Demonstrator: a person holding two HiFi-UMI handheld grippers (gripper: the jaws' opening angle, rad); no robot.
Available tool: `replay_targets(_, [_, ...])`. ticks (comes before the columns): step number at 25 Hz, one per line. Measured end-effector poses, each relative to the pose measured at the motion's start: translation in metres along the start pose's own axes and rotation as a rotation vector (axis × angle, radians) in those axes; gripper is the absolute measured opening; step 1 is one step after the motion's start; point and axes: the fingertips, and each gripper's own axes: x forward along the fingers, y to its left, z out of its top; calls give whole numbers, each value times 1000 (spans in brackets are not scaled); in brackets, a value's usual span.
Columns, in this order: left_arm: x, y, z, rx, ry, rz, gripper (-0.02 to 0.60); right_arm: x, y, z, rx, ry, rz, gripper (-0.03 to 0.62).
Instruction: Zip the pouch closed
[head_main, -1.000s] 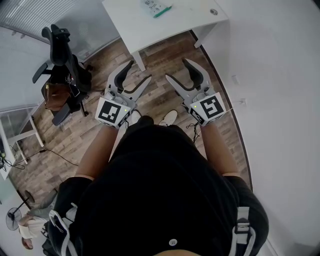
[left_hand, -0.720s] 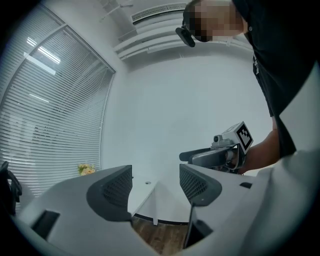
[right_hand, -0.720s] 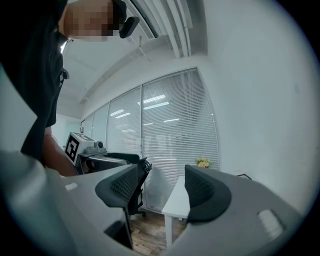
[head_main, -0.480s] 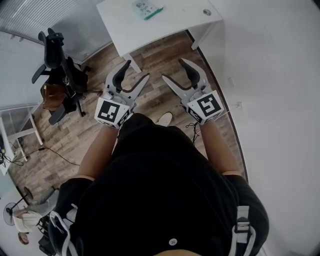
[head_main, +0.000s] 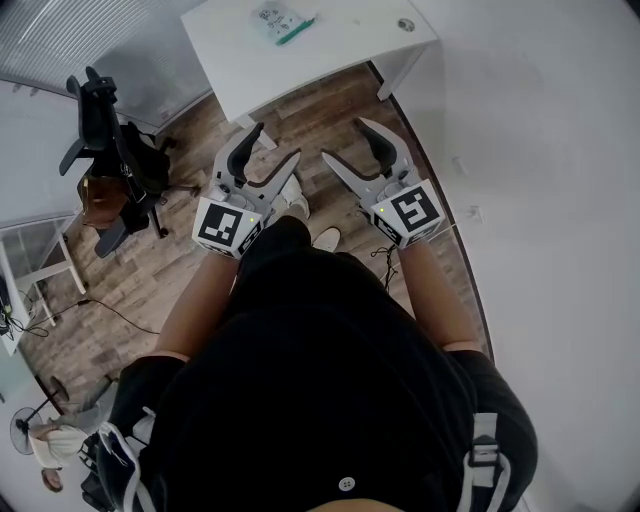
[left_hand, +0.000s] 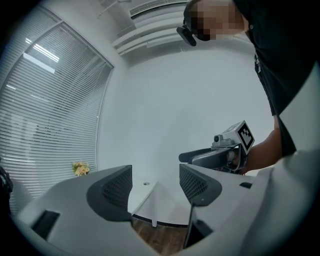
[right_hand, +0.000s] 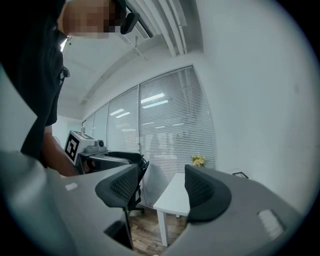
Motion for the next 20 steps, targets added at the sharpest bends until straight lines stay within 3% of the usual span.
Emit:
replay_targets(8, [47, 59, -9, -13, -11, -1, 288, 52, -44, -6, -8, 35, 10, 299])
replay_targets(20, [114, 183, -7, -37, 0, 20, 288, 177, -117, 1, -3, 83, 40, 298])
